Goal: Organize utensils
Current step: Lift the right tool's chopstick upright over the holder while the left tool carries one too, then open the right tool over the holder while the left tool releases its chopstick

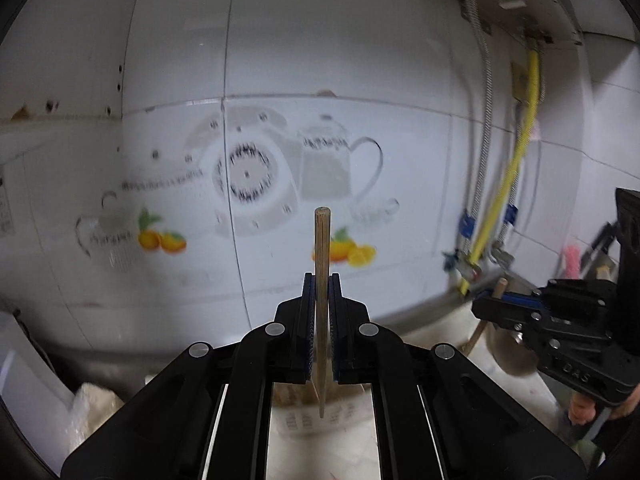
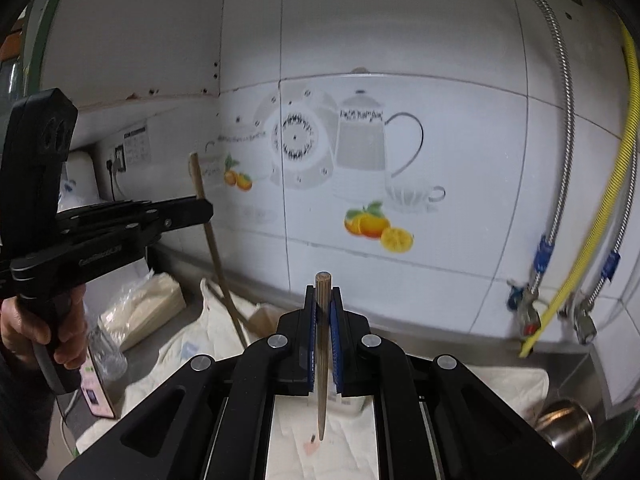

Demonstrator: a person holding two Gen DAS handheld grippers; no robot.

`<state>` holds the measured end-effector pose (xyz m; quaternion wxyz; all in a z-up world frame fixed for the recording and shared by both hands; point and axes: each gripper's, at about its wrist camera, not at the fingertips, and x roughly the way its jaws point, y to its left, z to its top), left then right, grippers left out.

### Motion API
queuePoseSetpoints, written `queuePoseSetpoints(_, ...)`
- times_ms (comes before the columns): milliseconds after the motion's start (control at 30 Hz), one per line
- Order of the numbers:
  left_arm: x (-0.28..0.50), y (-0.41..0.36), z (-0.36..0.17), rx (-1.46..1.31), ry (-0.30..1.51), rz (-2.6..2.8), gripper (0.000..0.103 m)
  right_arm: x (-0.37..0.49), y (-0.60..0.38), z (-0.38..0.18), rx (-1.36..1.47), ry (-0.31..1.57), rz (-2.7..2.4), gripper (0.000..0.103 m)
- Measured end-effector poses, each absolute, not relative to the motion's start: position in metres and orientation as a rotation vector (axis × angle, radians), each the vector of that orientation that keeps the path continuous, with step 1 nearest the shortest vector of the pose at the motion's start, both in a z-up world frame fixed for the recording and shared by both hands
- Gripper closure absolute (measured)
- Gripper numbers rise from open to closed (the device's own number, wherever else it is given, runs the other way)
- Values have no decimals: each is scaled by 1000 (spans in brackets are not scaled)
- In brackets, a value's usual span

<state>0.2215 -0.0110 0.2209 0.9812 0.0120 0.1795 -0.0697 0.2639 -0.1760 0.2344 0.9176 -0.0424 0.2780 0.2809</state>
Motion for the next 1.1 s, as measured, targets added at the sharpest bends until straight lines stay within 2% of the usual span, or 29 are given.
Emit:
queuePoseSetpoints(133,242,-9,223,31,344,-108,98,284,-174,245,-66,543,565,97)
queuePoseSetpoints(333,267,0,189,10,407,-86,98,313,-170,244,-37,517,521,97)
queuePoseSetpoints(733,280,15,140,-19,519,-90,98,334,-165,179,-4,622,508,97)
queuePoseSetpoints(1100,281,18,125,-28,559,-85,97,327,-164,155,-18,671,508,96)
